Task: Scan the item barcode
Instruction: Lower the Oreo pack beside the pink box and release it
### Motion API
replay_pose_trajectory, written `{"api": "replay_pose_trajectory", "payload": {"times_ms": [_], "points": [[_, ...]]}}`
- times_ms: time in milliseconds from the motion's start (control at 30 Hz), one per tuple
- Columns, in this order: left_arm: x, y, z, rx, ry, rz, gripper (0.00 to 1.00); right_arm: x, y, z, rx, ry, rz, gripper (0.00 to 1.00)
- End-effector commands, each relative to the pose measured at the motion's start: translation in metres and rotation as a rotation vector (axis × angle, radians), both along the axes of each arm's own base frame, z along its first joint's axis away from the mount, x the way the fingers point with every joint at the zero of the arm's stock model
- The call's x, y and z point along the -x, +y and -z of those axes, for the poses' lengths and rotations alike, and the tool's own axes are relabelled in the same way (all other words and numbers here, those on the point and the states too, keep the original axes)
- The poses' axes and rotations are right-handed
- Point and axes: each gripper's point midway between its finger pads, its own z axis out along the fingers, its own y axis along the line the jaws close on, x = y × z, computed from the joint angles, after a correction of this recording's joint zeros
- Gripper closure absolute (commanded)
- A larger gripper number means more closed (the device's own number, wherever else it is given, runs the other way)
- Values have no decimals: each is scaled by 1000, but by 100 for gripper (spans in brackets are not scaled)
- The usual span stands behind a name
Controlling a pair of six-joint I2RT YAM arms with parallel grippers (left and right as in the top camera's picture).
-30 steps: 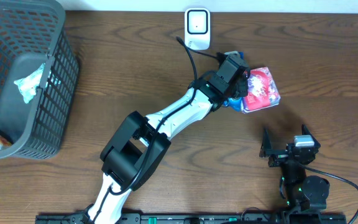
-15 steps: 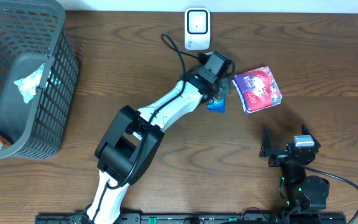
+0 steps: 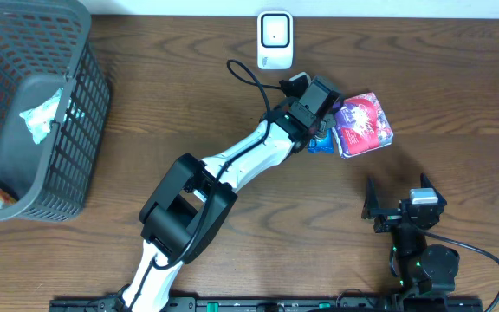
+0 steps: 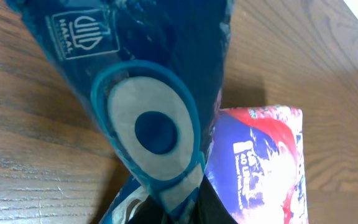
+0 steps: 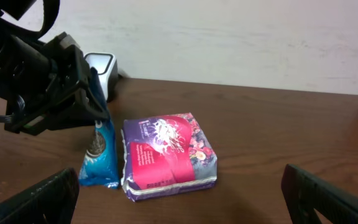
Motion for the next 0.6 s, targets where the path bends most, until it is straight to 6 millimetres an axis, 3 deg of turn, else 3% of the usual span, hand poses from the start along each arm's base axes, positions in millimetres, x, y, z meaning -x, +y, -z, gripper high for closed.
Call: {"api": "replay_pose_trajectory", "payload": {"times_ms": [0,167,400,567], "points": [[-11,13,8,-48,-29,-65,92,0,2,0,1,-2,-8,1],[-8,12,20,-63,-12,-58,92,0,2,0,1,-2,-8,1],[8,-6,49,-61,44,6,93,0,2,0,1,-2,-8,1],[12,-18,48,-45,22,29,91,0,2,0,1,-1,-8,1]]}}
